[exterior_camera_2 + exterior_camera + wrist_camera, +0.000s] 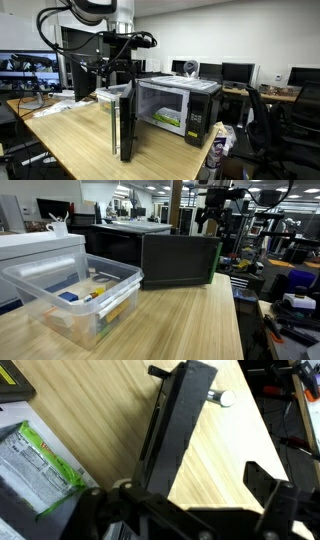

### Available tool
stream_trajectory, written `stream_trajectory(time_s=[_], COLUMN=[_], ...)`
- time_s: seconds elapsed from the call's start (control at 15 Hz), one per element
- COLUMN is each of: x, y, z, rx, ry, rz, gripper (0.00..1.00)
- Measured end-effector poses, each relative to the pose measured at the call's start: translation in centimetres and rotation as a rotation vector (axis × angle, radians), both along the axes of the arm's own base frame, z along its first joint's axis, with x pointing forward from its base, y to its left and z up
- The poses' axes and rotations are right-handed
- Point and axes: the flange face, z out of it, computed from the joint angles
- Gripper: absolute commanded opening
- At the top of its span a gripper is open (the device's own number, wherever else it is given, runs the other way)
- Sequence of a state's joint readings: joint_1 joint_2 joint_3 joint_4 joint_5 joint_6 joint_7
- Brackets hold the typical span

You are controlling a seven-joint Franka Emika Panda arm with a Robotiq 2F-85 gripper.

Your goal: Open the microwave door.

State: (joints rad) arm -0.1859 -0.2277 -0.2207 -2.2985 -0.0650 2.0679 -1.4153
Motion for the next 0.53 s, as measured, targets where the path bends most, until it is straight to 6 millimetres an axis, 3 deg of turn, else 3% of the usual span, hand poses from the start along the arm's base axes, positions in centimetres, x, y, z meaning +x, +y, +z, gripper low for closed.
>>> stream_trajectory(time_s=[0.33,0.53], x=[-1.3,-1.2], y=[1.1,1.2], z=[3.0,3.0], rx=[0.008,0.008], ry=[-0.014,-0.016], rz=[-0.072,-0.087], gripper=[1.0,1.0])
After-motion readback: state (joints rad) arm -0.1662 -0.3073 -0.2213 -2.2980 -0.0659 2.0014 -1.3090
